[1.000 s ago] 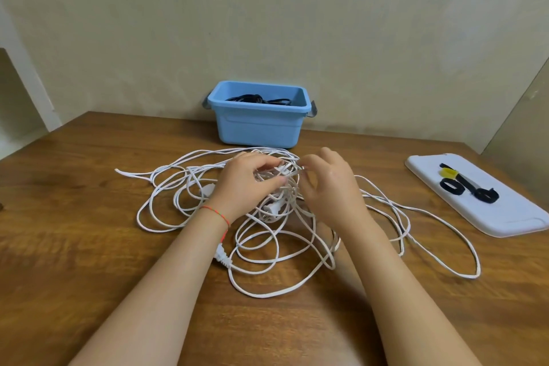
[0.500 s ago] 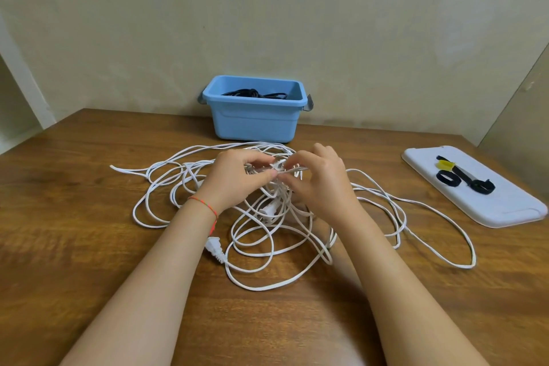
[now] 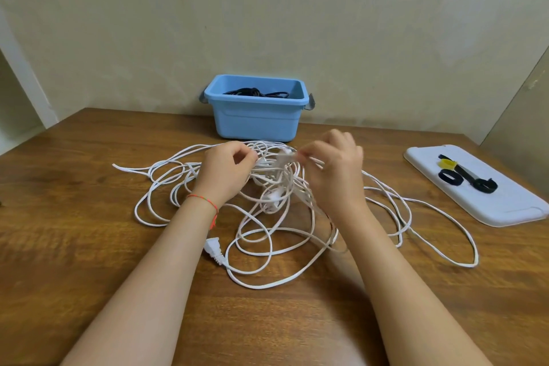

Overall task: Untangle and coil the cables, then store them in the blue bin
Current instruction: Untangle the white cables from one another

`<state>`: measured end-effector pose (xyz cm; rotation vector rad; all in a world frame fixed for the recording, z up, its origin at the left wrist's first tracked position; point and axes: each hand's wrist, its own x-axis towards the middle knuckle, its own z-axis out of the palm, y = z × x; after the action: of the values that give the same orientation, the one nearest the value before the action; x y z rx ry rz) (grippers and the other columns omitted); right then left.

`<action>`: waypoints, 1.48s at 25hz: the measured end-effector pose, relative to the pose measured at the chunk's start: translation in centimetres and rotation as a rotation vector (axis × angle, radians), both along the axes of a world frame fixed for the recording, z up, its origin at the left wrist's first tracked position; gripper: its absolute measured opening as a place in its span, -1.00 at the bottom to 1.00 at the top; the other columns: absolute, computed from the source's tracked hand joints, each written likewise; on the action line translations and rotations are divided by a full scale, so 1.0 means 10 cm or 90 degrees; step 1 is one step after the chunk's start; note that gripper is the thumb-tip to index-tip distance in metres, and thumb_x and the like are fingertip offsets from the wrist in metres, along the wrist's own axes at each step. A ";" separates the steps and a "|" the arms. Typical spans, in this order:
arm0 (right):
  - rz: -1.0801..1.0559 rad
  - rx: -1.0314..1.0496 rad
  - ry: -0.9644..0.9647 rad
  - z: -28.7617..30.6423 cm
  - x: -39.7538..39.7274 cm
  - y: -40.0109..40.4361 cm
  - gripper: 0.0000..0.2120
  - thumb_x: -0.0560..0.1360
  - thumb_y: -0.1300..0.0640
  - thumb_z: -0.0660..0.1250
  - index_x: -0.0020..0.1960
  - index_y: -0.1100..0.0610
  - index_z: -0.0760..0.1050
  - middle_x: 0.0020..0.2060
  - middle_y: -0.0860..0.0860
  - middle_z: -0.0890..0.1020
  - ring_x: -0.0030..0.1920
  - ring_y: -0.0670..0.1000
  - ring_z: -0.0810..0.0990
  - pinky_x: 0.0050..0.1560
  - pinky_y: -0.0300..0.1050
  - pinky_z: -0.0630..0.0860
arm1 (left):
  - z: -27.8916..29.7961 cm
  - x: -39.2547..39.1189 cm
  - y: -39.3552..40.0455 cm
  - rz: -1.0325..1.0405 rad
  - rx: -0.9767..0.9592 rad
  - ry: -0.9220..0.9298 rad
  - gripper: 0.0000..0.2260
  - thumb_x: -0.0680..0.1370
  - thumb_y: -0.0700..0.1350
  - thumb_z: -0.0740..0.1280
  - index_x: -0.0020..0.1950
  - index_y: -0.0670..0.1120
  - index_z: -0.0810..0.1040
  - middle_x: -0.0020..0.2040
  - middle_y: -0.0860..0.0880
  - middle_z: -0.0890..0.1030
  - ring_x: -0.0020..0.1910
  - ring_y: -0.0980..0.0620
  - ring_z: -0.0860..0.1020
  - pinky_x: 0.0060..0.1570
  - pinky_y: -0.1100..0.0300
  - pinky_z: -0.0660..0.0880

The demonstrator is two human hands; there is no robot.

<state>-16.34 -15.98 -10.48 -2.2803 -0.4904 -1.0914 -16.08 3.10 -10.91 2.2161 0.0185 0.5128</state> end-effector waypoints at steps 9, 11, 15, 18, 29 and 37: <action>-0.046 0.003 0.214 0.02 0.01 -0.05 -0.84 0.64 0.17 0.23 0.10 0.18 0.55 -0.09 0.00 0.46 -0.09 0.09 0.49 -0.15 -0.12 0.33 | 0.04 -0.09 -0.13 -0.180 0.129 0.024 -0.61 0.54 -0.13 0.39 0.36 0.08 0.51 0.30 0.09 0.52 0.29 0.11 0.43 0.20 0.24 0.35; -0.031 -0.029 0.235 0.01 -0.01 -0.05 -0.81 0.64 0.07 0.24 0.16 0.06 0.57 -0.09 0.00 0.51 -0.09 0.07 0.51 -0.17 -0.07 0.41 | 0.03 -0.08 -0.12 -0.224 0.129 0.043 -0.63 0.53 -0.13 0.40 0.30 0.14 0.53 0.24 0.12 0.56 0.25 0.12 0.47 0.16 0.22 0.40; -0.059 -0.028 0.247 0.08 -0.06 -0.02 -0.84 0.64 0.05 0.23 0.06 0.07 0.57 -0.14 -0.01 0.58 -0.13 0.05 0.51 -0.22 -0.07 0.42 | 0.04 -0.09 -0.05 -0.298 0.140 0.112 -0.75 0.48 -0.09 0.41 0.07 0.22 0.57 0.13 0.16 0.57 0.16 0.16 0.47 0.12 0.14 0.47; -0.066 0.020 0.317 0.10 -0.07 -0.04 -0.83 0.66 0.04 0.19 0.00 0.10 0.49 -0.24 -0.03 0.56 -0.21 0.05 0.50 -0.30 -0.08 0.37 | 0.07 -0.10 -0.04 -0.313 0.078 0.120 -0.93 0.52 -0.06 0.40 -0.02 0.10 0.62 0.07 0.11 0.58 0.10 0.18 0.48 0.00 0.24 0.40; 0.106 0.208 0.292 0.19 -0.09 -0.15 -0.78 0.57 0.06 0.37 -0.23 0.09 0.53 -0.44 -0.12 0.46 -0.42 -0.20 0.38 -0.40 -0.38 0.29 | -0.03 -0.01 -0.04 -0.087 0.279 0.048 -0.68 0.58 0.04 0.37 0.34 0.16 0.55 0.28 0.08 0.54 0.32 -0.02 0.42 0.28 -0.06 0.43; 0.098 0.342 0.309 0.17 0.00 -0.24 -0.79 0.58 0.05 0.34 -0.21 0.06 0.53 -0.41 0.01 0.54 -0.39 -0.01 0.46 -0.34 -0.15 0.39 | -0.02 -0.06 -0.08 0.045 0.208 -0.160 -0.69 0.47 -0.17 0.35 0.20 0.00 0.61 0.25 -0.09 0.47 0.26 -0.09 0.40 0.24 -0.06 0.42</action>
<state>-16.34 -18.34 -8.79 -1.8917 -0.1443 -0.4829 -16.71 2.29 -11.10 2.4565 -0.1285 0.8828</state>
